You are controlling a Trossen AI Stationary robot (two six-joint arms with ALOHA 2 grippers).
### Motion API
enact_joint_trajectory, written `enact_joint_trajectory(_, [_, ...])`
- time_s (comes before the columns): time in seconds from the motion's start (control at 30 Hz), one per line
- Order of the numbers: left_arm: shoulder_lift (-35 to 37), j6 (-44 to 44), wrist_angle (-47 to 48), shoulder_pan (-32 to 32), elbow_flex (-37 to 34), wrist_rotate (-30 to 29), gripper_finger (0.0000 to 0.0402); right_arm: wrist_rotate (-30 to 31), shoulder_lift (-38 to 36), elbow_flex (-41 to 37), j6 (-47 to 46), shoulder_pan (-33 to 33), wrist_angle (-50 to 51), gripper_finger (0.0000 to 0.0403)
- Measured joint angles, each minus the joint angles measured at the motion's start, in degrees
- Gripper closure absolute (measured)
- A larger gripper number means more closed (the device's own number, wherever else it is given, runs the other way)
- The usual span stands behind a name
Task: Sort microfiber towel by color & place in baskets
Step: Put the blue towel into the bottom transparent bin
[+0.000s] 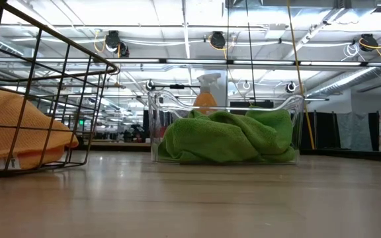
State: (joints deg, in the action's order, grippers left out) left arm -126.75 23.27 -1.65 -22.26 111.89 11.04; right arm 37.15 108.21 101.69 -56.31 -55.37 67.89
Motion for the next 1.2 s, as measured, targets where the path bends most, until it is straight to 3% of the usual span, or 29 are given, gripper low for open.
enact_joint_trajectory(0.43, [0.10,-0.47,-0.01,0.16,0.07,3.90,0.0400,1.78,-1.71,-0.02,0.91,0.21,1.47,0.0149])
enact_joint_trajectory(0.97, [0.08,-6.98,-3.48,0.22,-0.22,5.43,0.0386,1.55,-2.02,-0.02,0.74,1.26,5.42,0.0149])
enact_joint_trajectory(1.2, [0.30,-11.11,1.32,0.81,-0.13,3.85,0.0384,1.48,-2.04,-0.02,3.45,1.64,6.14,0.0149])
